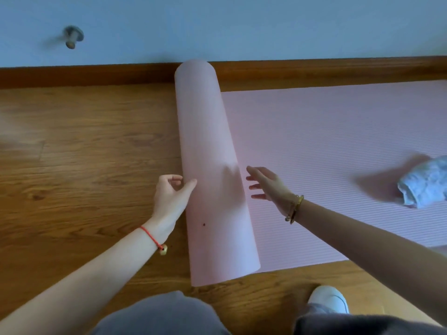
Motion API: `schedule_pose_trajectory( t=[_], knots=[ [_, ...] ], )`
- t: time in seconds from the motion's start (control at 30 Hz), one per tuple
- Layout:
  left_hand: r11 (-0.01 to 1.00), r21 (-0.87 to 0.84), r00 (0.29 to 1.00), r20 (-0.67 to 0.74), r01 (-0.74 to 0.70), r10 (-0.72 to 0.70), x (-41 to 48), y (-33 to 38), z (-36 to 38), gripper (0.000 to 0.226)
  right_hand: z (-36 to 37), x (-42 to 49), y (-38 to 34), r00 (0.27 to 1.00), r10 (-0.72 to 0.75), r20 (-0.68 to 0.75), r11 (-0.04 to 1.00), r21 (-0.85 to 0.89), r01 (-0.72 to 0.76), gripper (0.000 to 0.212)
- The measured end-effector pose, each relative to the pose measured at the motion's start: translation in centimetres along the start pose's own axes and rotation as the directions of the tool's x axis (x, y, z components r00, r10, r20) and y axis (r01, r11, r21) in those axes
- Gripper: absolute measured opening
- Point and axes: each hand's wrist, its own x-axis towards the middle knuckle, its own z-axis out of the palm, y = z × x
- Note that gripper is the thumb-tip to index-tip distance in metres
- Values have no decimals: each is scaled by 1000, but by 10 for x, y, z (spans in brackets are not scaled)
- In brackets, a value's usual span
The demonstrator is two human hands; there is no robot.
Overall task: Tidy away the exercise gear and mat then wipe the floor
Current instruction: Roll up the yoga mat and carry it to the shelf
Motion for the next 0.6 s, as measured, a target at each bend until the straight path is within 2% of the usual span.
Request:
schedule_pose_trajectory(
  t=[0.07,0.13,0.2,0.23,0.3,0.4,0.5,0.53,0.6],
  knots=[
    [978,-140,987,34,157,-154,9,3,5,47,5,3,0,997,5,73,1000,-8,-4,68],
    [923,-219,946,135,318,-294,18,10,9,33,10,0,3,993,-33,114,997,-67,40,84],
    [908,-175,919,181,381,-350,21,18,13,18,9,-4,10,988,-71,138,985,-144,91,92],
    [921,-113,919,182,374,-351,22,20,16,23,5,-5,15,985,-72,155,982,-164,98,94],
    [948,-23,935,171,318,-309,22,20,23,47,-8,-7,24,982,-43,186,986,-152,73,91],
    [965,-32,950,183,262,-252,16,23,40,73,-29,-14,35,974,29,224,998,-68,-15,73],
    [978,-48,961,199,204,-191,7,27,59,85,-46,-19,47,982,22,188,999,-41,-14,57],
    [979,-64,964,200,191,-175,4,28,67,84,-51,-22,48,986,-6,166,999,-41,13,58],
    [978,-92,966,197,186,-165,-1,28,81,83,-57,-26,51,987,-57,152,997,-43,64,73]
  ],
)
